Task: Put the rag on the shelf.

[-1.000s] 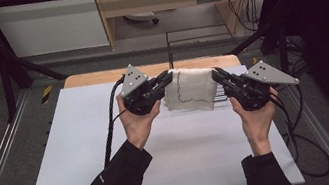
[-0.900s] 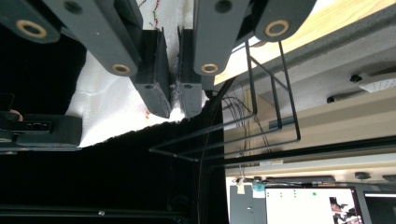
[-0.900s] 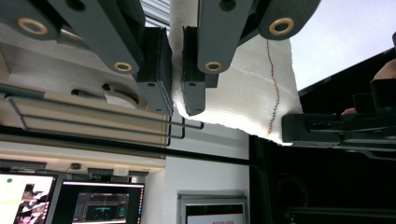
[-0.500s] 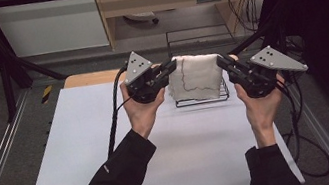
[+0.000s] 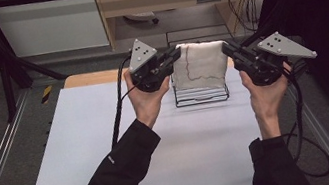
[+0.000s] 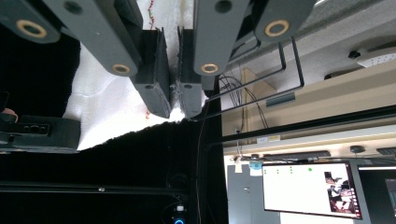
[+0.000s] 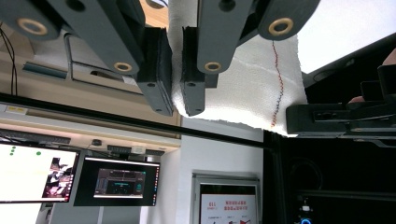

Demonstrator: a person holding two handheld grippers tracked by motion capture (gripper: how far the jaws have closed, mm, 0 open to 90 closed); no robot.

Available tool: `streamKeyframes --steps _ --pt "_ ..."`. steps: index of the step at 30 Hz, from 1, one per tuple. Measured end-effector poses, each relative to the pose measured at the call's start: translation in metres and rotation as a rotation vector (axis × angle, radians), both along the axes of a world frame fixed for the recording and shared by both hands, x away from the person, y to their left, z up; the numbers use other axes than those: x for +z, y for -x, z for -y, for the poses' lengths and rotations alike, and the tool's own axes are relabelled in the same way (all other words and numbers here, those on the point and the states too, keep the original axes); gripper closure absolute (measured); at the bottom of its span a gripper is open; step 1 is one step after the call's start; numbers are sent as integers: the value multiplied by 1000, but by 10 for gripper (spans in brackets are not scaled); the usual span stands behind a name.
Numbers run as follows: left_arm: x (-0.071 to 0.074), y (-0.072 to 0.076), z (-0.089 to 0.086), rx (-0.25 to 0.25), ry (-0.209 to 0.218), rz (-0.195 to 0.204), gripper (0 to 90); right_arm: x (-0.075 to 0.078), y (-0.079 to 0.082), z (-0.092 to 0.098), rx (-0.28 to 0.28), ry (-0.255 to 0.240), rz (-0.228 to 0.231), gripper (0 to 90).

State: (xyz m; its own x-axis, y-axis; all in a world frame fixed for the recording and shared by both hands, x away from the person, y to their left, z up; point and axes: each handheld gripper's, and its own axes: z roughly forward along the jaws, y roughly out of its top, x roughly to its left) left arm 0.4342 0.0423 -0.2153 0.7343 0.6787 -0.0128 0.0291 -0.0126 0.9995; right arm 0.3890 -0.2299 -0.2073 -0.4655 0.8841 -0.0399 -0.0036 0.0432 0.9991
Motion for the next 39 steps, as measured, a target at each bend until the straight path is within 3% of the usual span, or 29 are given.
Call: streamKeyframes --steps 26,39 --pt "41 -29 14 24 24 30 833 39 -30 9 -33 16 33 837" --pt "54 -48 17 35 40 34 833 56 -48 11 -34 2 40 838"
